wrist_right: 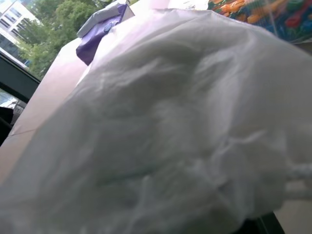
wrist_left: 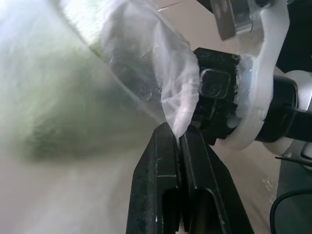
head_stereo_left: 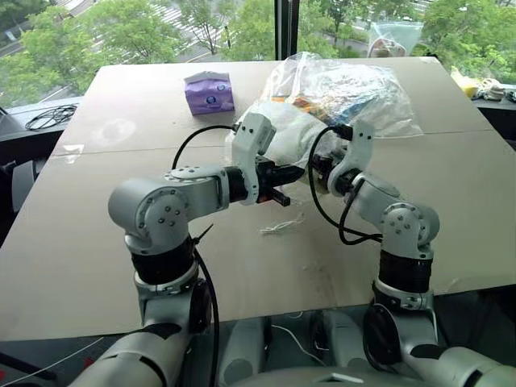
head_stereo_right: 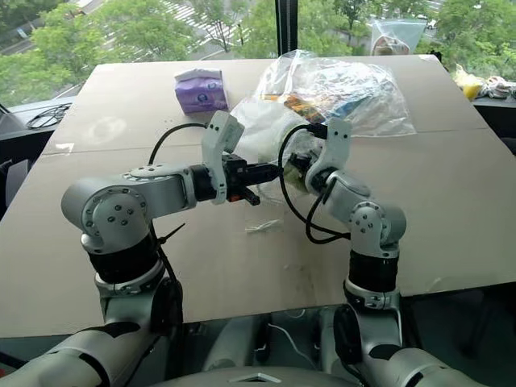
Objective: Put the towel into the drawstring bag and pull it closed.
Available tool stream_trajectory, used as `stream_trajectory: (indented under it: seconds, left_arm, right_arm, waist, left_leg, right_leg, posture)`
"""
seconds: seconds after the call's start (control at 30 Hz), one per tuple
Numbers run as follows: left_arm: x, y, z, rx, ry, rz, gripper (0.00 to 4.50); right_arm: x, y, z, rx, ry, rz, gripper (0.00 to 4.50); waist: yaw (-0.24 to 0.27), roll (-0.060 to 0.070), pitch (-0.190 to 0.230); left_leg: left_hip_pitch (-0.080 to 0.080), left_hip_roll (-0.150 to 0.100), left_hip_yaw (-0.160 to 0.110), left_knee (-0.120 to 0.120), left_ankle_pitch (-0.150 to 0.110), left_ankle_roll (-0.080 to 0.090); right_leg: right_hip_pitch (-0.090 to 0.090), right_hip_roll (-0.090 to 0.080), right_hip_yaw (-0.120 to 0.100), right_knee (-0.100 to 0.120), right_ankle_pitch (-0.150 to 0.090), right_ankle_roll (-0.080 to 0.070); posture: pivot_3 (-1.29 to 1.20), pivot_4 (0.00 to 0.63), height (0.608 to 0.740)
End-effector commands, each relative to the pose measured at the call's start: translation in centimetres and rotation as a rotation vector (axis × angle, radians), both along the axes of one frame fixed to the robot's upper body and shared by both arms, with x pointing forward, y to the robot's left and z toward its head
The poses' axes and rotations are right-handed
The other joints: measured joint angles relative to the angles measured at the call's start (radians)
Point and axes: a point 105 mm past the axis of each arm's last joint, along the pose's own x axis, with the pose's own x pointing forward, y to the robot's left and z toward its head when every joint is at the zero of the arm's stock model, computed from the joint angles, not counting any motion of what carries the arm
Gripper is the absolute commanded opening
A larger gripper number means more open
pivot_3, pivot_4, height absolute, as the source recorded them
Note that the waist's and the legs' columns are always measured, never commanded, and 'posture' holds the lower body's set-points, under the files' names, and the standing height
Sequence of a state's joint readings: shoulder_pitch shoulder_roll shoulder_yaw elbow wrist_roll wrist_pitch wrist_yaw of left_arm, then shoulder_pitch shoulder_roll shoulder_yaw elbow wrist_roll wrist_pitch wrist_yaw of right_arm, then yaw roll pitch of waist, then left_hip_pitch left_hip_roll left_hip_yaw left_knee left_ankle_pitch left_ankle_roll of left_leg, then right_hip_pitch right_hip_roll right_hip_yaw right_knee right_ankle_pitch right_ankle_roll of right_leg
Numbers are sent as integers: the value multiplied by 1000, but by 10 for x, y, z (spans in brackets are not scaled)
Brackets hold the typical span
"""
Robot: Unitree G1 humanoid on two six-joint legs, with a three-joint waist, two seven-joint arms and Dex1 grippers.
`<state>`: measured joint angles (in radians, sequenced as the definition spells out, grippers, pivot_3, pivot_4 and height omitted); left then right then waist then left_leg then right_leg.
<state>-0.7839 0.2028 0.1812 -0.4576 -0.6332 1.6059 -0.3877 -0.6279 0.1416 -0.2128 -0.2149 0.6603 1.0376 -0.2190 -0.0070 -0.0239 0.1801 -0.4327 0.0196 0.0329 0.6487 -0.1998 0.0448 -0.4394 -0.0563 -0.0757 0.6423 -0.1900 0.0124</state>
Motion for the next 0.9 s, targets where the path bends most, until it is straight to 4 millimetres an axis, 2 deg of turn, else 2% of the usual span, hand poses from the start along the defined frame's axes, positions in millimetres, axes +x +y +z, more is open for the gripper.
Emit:
stream_trajectory:
  seconds: [0.03,0.07,0.13,0.23,0.33,0.4,0.43,0.47,0.53,0.6,0.67,0.8,0.9]
  left_arm:
    - [1,-7,14,-30,-53,-29,0]
    - [3,-7,14,-34,-53,-28,0]
    - [5,-8,14,-35,-58,-28,0]
    - [10,-8,17,-47,-67,-15,0]
    - [13,-11,19,-58,-79,-18,0]
    - [16,-12,22,-80,-81,-15,0]
    - [18,-12,24,-90,-77,-11,0]
    - [19,-12,25,-95,-75,-9,0]
    - [21,-8,24,-89,-81,-1,0]
    - [26,1,24,-76,-87,23,0]
    - [30,8,24,-71,-93,41,0]
    - [36,17,28,-69,-106,60,0]
    - [37,20,29,-68,-111,63,0]
  right_arm:
    - [-8,46,33,215,-17,76,401]
    - [-11,51,36,235,-24,100,401]
    - [-2,39,36,331,37,-18,401]
    - [-23,60,41,141,-90,197,401]
    - [-6,37,32,273,17,3,401]
    - [-10,45,37,268,-7,66,1439]
    - [-12,49,40,268,-16,91,1806]
    - [-14,52,42,268,-19,104,2440]
    - [-18,57,40,263,-10,128,3149]
    - [-22,58,38,251,-5,158,4159]
    - [-26,54,37,228,-14,188,4159]
    - [-28,32,33,149,-47,217,4159]
    - [-35,24,39,115,-101,297,4159]
  waist:
    - [-1,0,0]
    - [-5,0,0]
    - [-9,0,0]
    - [-11,0,0]
    - [-10,0,0]
    - [0,0,0]
    - [-3,0,0]
    - [-4,0,0]
    - [-6,0,0]
    - [-8,0,0]
    - [-9,0,0]
    - [-7,0,0]
    - [-4,0,0]
  left_leg:
    - [0,0,0,0,0,0]
    - [0,0,0,0,0,0]
    - [0,0,1,0,0,0]
    - [0,1,2,0,0,0]
    - [0,2,3,-1,0,0]
    - [0,2,2,-1,0,0]
    - [-1,1,2,-1,0,0]
    - [-1,1,4,0,0,0]
    - [-1,1,5,0,0,1]
    - [0,1,5,0,0,1]
    - [0,2,5,-1,0,1]
    - [0,3,5,-1,0,1]
    - [-1,2,5,-1,0,1]
  right_leg:
    - [0,0,0,0,0,0]
    - [0,0,0,0,0,0]
    - [-1,1,3,0,0,0]
    - [-1,2,4,0,0,0]
    - [-2,4,6,0,0,0]
    - [-2,4,6,0,0,0]
    - [-2,4,7,0,0,0]
    - [-2,4,9,0,0,0]
    - [-2,4,10,0,0,0]
    - [-2,4,11,0,0,0]
    - [-3,5,11,0,0,0]
    - [-3,7,11,0,0,0]
    - [-3,6,11,0,0,0]
  posture:
    - [0,150,740]
    - [0,150,740]
    - [0,150,740]
    - [0,150,740]
    - [0,150,740]
    - [0,150,740]
    - [0,150,740]
    - [0,150,740]
    - [0,150,740]
    - [0,150,740]
    - [0,150,740]
    - [0,150,740]
    - [0,150,740]
